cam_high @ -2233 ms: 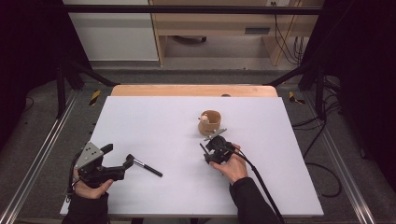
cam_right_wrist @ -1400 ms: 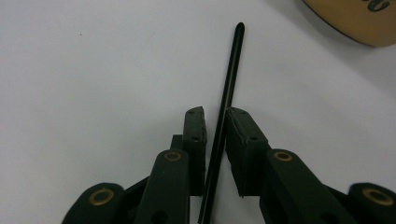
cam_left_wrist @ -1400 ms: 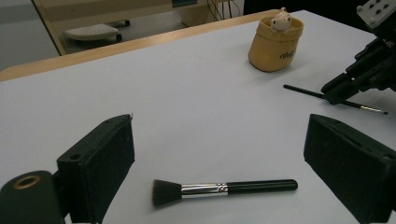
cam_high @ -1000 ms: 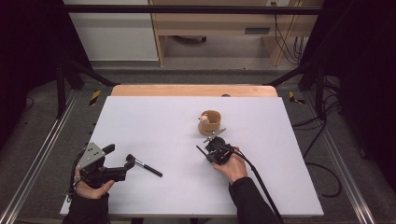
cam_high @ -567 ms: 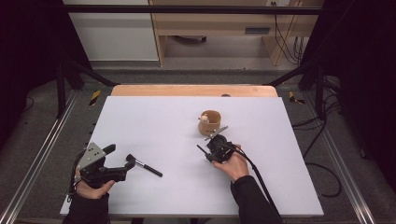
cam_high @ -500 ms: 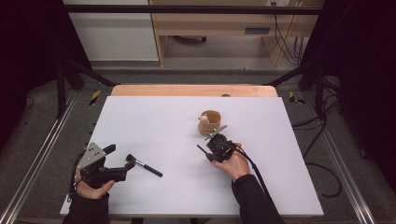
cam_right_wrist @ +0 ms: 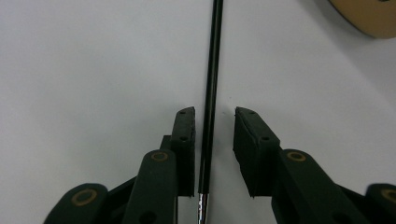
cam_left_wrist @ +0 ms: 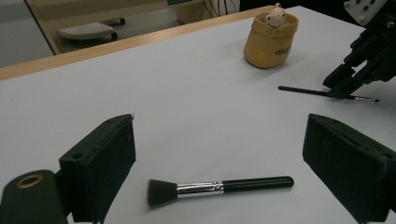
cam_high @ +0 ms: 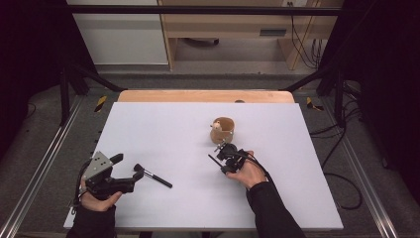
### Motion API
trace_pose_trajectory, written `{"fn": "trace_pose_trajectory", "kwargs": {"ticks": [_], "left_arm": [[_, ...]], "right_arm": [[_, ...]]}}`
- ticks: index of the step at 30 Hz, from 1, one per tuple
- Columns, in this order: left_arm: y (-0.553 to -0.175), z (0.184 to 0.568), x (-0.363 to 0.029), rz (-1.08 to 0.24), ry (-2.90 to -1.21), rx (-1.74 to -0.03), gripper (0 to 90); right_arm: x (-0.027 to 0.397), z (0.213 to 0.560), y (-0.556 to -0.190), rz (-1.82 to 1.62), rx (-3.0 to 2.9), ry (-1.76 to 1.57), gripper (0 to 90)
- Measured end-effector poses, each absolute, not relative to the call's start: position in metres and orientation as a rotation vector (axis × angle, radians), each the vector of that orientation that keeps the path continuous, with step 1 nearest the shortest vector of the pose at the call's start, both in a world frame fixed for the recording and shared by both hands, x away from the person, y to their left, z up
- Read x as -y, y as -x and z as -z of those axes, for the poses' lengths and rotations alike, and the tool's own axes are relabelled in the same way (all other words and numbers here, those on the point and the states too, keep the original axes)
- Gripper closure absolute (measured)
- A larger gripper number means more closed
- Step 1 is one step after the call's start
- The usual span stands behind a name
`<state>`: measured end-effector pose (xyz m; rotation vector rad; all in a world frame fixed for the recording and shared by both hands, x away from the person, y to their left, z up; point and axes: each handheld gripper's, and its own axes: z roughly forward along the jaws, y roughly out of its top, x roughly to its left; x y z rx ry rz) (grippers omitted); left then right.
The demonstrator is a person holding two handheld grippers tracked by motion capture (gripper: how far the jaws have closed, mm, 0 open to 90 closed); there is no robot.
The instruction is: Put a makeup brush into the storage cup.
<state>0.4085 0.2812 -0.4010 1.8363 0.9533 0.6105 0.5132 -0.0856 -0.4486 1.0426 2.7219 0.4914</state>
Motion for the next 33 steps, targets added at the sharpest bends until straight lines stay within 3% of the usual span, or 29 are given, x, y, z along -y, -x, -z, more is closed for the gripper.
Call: {"fn": "trace_pose_trajectory", "kwargs": {"ticks": [6,13,33], "left_arm": [[-0.409,0.401,-0.281,-0.611,-1.842,-0.95,8.7],[-0.409,0.401,-0.28,-0.61,-1.846,-0.949,8.7],[-0.409,0.398,-0.272,-0.605,-1.87,-0.916,9.0]], "right_arm": [[0.084,0.45,-0.513,-0.479,-2.753,-1.077,80.1],[0.083,0.449,-0.515,-0.463,-2.769,-1.119,85.2],[0.096,0.432,-0.509,-0.554,-2.773,-1.062,85.9]]}}
